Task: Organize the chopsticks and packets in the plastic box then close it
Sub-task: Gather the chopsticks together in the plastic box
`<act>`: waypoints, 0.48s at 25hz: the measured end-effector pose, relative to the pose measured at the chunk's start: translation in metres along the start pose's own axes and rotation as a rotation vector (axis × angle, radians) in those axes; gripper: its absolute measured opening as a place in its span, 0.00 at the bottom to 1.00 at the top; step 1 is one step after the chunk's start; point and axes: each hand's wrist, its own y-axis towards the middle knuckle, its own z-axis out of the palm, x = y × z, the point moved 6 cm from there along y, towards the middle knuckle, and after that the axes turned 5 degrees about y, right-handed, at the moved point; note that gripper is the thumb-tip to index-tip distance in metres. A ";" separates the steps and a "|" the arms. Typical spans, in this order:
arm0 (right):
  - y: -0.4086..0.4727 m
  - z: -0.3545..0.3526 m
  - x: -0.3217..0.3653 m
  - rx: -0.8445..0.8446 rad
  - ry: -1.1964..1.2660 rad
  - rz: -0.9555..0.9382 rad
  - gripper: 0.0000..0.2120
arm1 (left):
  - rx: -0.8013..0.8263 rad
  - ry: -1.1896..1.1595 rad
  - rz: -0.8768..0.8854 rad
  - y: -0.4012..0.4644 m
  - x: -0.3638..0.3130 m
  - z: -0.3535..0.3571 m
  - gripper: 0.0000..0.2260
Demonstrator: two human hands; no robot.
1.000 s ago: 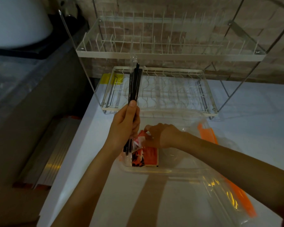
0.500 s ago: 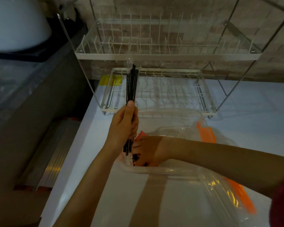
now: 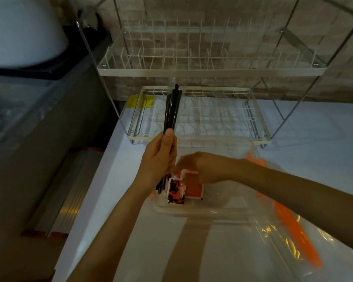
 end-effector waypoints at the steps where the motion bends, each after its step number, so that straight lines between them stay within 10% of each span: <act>1: -0.013 -0.016 -0.003 -0.093 0.139 0.039 0.17 | 0.024 0.001 -0.007 0.000 0.000 0.002 0.17; 7: -0.092 -0.082 -0.009 -0.551 0.923 0.032 0.26 | 0.285 0.308 -0.036 -0.002 0.009 0.032 0.14; 12: -0.109 -0.072 -0.008 -0.300 0.201 0.083 0.14 | 0.656 0.671 -0.038 -0.015 0.024 0.058 0.10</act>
